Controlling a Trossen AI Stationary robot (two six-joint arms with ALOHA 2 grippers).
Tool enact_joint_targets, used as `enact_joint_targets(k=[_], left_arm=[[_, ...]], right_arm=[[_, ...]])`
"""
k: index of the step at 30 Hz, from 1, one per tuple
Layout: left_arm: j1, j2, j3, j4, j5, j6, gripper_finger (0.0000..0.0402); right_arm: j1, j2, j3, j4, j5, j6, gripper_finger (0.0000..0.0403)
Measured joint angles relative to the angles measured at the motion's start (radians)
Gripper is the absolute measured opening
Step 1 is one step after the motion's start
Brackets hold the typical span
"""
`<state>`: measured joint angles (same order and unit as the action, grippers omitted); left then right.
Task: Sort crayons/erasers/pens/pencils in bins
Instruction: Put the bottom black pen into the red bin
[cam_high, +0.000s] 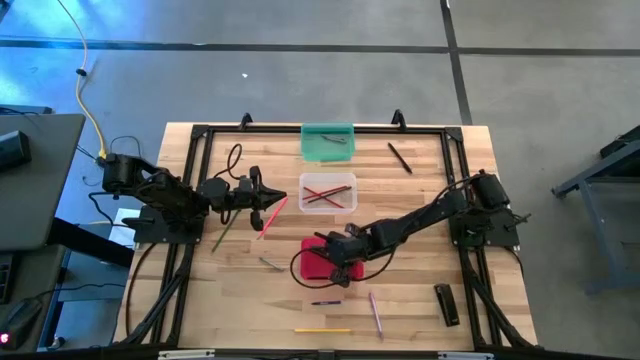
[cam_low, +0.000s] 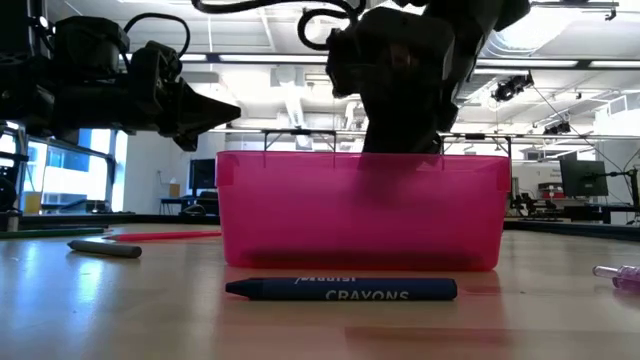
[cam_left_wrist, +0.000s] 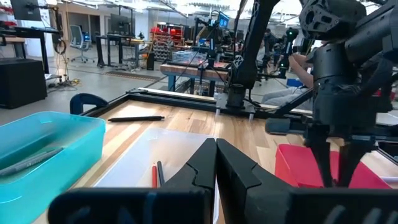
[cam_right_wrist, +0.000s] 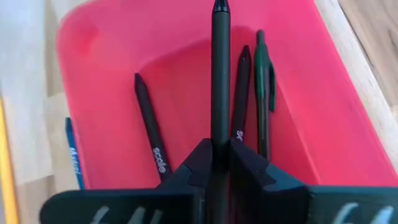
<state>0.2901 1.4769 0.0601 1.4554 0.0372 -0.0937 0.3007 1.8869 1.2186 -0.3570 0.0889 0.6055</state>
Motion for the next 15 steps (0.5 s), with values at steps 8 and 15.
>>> enact_joint_targets(k=[8,15], left_arm=[[0.0,0.0,0.0,-0.009,0.0,0.003,0.0],[0.0,0.0,0.0,-0.015,0.003,0.007,0.0]], right_arm=[[-0.023,0.031,-0.003,0.002,-0.047,-0.005,0.0025],[-0.027,0.034,-0.004,-0.002,-0.044,-0.03,0.0052]])
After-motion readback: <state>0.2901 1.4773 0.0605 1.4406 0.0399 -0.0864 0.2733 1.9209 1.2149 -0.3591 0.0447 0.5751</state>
